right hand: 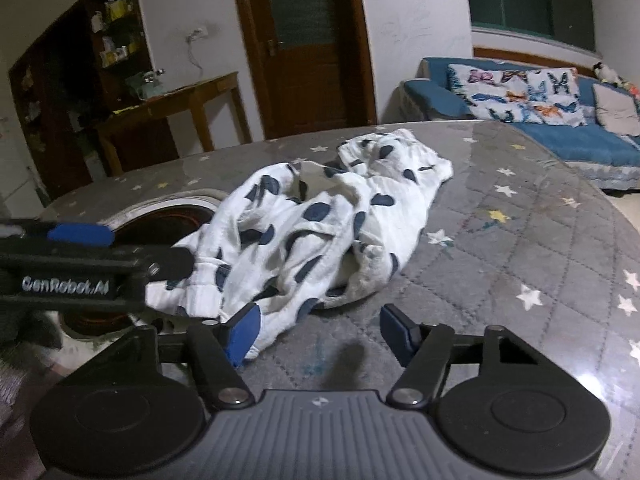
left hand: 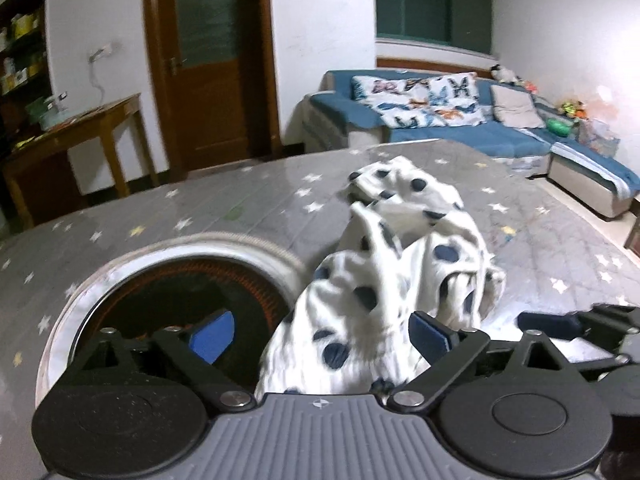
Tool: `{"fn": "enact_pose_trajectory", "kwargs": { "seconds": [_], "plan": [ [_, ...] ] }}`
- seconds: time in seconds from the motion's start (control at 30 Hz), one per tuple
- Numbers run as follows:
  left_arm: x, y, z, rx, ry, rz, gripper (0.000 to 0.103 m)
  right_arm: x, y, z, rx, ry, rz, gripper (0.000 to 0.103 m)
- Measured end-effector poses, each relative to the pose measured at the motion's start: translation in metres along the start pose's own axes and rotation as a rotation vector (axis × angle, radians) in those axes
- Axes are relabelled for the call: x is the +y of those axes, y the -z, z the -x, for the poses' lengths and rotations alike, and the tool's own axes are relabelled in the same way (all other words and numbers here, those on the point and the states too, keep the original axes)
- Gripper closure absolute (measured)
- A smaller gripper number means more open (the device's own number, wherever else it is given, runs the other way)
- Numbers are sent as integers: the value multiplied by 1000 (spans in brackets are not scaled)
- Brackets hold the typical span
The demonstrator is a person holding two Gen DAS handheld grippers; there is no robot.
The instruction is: Fold clothes
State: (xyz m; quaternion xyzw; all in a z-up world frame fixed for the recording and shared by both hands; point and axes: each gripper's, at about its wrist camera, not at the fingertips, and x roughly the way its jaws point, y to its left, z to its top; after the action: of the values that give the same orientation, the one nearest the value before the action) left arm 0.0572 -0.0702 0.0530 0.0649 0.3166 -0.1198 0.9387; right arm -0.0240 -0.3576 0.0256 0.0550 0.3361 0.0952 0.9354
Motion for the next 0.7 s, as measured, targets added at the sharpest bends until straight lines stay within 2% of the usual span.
{"fn": "enact_pose_trajectory", "kwargs": {
  "seconds": [0.1, 0.3, 0.37, 0.47, 0.53, 0.7],
  "plan": [
    [-2, -6, -9, 7, 27, -19, 19, 0, -1, -6, 10, -18, -9, 46],
    [4, -9, -31, 65, 112, 20, 47, 1, -3, -13, 23, -49, -28, 57],
    [6, -9, -36, 74, 124, 20, 67, 2, -3, -16, 33, -63, -35, 65],
    [13, -8, -37, 73, 153, 40, 89, 2, -2, -19, 46, -91, -50, 83],
    [18, -7, -34, 60, 161, 53, 94, 2, -1, -19, 49, -104, -57, 95],
    [38, -9, -19, 23, 166, 114, 97, 2, 2, -7, 32, -127, -59, 99]
  ]
}}
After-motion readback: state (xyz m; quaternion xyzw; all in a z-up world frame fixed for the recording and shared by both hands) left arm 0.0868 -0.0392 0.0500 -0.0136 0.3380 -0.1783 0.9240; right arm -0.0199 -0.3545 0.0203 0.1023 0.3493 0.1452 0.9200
